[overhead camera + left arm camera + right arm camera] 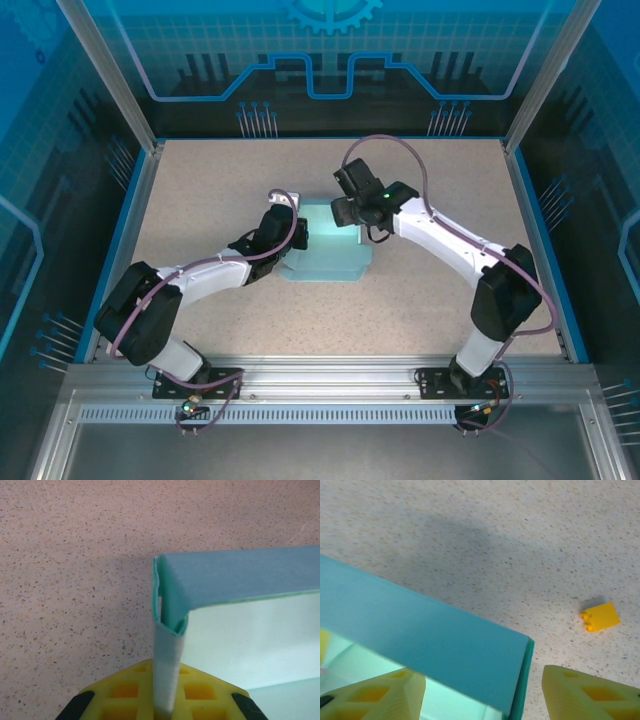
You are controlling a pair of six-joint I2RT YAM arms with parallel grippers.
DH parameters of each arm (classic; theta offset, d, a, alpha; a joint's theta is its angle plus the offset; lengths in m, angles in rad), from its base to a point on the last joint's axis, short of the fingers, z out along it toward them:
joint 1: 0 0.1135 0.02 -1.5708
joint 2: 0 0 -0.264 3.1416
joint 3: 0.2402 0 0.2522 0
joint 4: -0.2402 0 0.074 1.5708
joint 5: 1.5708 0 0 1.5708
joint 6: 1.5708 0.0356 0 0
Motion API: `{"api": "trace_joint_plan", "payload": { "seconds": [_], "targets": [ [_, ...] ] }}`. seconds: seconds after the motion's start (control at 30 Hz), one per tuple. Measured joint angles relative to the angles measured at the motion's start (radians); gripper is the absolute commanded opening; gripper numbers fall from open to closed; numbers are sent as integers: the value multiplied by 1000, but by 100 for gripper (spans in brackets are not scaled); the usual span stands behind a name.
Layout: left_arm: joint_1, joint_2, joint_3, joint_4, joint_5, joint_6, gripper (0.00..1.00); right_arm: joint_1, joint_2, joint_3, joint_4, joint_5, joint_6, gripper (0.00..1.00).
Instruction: Fold the paper box
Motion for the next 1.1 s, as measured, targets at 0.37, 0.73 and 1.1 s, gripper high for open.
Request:
{"api": "trace_joint_plan", "payload": {
  "seconds": [0.37,0.73,1.1],
  "targets": [
    [51,0,2,-30,51,19,5,-23,-109,-45,18,-119,-64,70],
    [77,14,7,-94,257,128,6,-142,-150,-117,37,-232,-116,70],
    [74,149,193,-377,326,230,6,-231,-186,-175,49,-300,-124,70]
  ]
}}
